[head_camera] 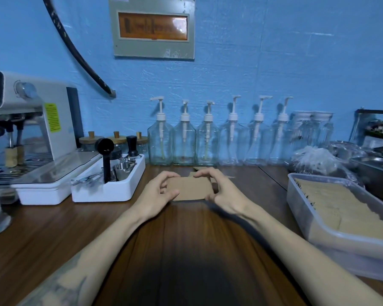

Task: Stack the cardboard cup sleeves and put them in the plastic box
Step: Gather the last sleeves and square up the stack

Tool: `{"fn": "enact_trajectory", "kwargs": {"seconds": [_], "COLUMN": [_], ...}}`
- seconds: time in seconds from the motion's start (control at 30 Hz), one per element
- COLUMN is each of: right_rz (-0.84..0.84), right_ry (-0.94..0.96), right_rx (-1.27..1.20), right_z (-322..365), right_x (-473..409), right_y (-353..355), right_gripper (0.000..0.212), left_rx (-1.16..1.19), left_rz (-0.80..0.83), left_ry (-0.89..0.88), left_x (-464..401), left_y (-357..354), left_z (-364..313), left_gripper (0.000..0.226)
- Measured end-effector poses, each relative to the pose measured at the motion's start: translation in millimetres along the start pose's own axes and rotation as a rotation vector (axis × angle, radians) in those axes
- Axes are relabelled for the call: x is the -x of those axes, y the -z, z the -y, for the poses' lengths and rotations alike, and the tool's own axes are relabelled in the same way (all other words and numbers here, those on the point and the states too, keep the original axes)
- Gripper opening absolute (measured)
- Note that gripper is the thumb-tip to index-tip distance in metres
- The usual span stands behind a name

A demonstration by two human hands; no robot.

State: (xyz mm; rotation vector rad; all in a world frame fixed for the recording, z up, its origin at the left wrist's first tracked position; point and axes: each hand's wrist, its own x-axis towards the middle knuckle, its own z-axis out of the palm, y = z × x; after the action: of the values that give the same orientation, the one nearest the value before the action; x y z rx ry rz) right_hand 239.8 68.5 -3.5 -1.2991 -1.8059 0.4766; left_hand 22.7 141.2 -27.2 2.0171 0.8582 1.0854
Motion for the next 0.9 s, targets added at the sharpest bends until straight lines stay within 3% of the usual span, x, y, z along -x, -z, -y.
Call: {"fn": "enact_trajectory", "kwargs": {"seconds": [0.27,0.43,0.5,0.6,0.7,0.9], "right_rz": [-0.025,-0.075,-0.124,-0.113,-0.030,-0.038], "right_ry": [-0.057,-0.056,-0.048,-0.079,-0.163,-0.250], "right_rx": [0.124,0.078,0.207,0.588,0.785,0.744], "right_z": [-15.7,-14.2,-20.8,-29.7,-31.8,-34.3], "right_x": [-3.6,-1.9,-2.2,-2.2,-2.0,-4.4], "right_y": [-9.7,-1.4,6.0,15.4,14.8,14.7], "right_gripper": [0.050,0.029,0.024,0.041,0.061,0.067], "left_rx": [-0.044,-0.066,-0.086,-0.129,-0.197,-0.192], "left_rz": [0.035,0.009,-0.012,-0.017,0.002,0.019], "left_ry": [-0.003,-0.001,0.009,0.024,0.026,0.001], "left_x": [3.0,1.5,2.0,1.6,1.3,2.2], "left_y": [-2.2,9.8,16.4,20.9,19.3,16.6], "left_z": [-0.3,4.0,6.8,12.2,15.9,13.5], "left_gripper": [0.025,0.025,0.024,0.026,0.030,0.033]}}
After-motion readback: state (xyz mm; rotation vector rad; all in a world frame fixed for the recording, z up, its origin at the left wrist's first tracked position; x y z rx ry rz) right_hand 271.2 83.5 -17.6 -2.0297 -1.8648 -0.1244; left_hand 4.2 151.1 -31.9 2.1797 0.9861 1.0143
